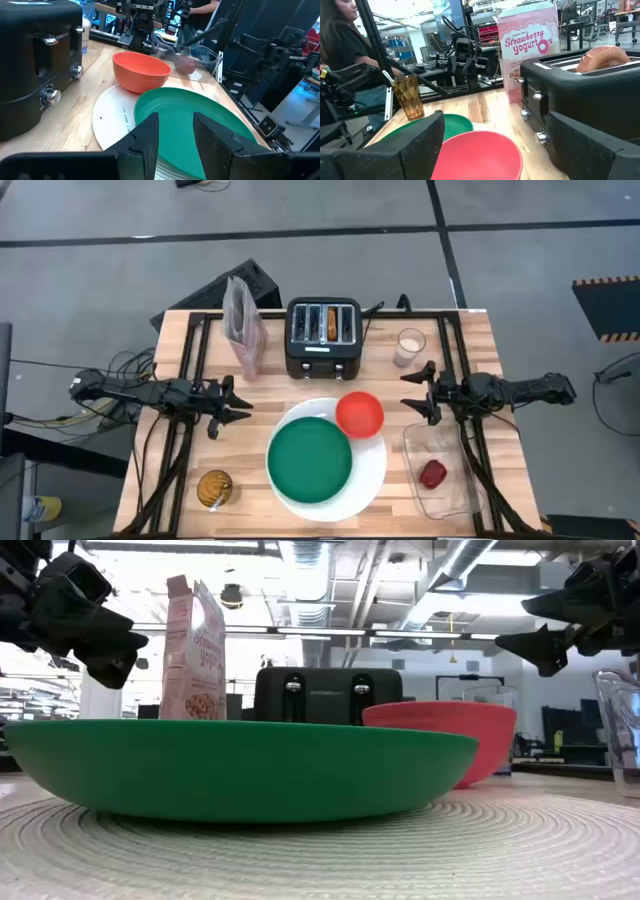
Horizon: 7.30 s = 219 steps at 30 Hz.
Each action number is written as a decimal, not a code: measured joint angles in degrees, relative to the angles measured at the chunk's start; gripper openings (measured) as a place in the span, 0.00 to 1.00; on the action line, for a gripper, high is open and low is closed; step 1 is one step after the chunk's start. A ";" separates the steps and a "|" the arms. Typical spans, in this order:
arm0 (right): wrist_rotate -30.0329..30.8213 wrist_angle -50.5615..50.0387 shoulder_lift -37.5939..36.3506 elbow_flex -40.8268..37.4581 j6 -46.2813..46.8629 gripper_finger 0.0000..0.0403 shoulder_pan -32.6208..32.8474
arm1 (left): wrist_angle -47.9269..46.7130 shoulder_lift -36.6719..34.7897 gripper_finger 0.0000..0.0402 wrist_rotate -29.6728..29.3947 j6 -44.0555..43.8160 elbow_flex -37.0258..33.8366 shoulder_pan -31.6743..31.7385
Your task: Arrange a breakfast setting
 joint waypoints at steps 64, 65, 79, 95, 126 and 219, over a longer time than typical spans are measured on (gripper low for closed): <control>-0.02 -0.01 0.00 0.00 -0.02 0.92 0.02 | 0.93 0.00 0.27 -6.40 -5.76 0.00 0.02; -0.02 -0.02 0.00 0.00 -0.02 0.92 0.02 | 0.93 0.00 0.27 -6.46 -5.89 0.00 0.02; -0.02 0.00 0.00 -0.02 0.00 0.92 0.02 | -10.76 0.00 0.29 -24.54 -7.07 6.23 0.02; 0.00 -0.02 0.00 0.00 0.00 0.92 0.02 | -20.14 0.00 0.75 -45.46 -22.66 6.78 0.02; 0.00 -0.02 0.00 -0.02 -0.01 0.92 0.02 | -11.45 24.96 1.00 -48.44 -33.09 6.60 0.65; -0.02 -0.02 0.01 -0.01 -0.01 0.92 0.01 | 27.38 56.73 0.38 -42.04 -7.05 9.22 22.62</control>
